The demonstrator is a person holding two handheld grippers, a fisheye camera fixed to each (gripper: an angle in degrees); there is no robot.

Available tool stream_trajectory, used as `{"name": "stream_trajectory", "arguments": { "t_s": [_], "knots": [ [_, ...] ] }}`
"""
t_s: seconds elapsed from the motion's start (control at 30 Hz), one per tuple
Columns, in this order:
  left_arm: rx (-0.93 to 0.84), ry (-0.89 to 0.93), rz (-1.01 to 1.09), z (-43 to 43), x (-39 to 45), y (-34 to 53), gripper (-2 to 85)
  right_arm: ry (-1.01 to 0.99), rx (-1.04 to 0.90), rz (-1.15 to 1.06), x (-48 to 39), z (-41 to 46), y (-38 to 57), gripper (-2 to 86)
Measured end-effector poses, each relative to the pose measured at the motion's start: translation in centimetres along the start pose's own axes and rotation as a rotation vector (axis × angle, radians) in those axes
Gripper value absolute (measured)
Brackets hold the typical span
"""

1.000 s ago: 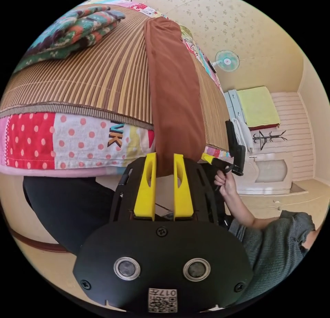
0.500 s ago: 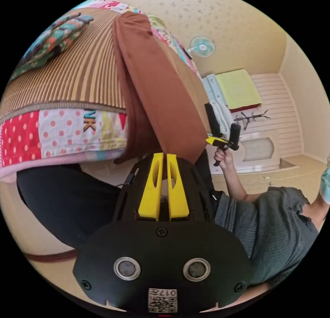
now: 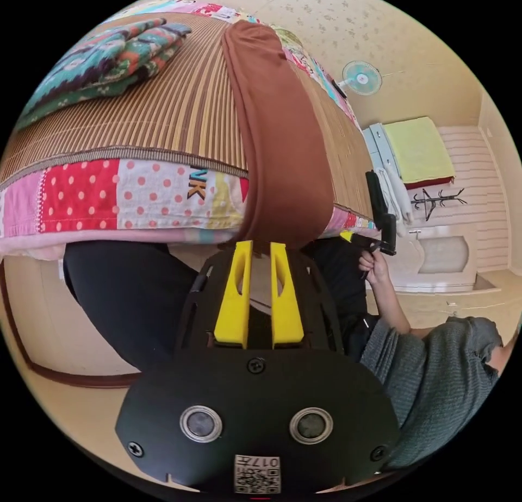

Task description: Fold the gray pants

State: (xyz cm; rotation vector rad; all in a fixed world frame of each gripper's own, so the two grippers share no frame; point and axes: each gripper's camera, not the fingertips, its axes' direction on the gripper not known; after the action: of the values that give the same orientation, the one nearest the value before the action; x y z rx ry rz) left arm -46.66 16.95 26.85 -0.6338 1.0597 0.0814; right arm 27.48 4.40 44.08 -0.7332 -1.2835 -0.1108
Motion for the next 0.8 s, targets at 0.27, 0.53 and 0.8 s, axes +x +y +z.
{"name": "stream_trajectory", "arguments": {
  "t_s": [0.27, 0.53, 0.8],
  "knots": [
    [0.034, -0.149, -0.054, 5.1, 1.7, -3.1, 8.6, 0.073, 0.006, 0.001, -1.4, 0.9, -3.4, 3.4],
    [0.065, -0.341, 0.001, 7.6, 6.2, -0.7, 5.0, 0.12, 0.006, 0.071, -0.2, 3.5, -4.2, 5.7],
    [0.11, -0.096, 0.028, 1.8, 6.0, -0.8, -0.7, 0.043, 0.046, -0.028, -2.3, 3.1, -3.4, 2.1]
  ]
}}
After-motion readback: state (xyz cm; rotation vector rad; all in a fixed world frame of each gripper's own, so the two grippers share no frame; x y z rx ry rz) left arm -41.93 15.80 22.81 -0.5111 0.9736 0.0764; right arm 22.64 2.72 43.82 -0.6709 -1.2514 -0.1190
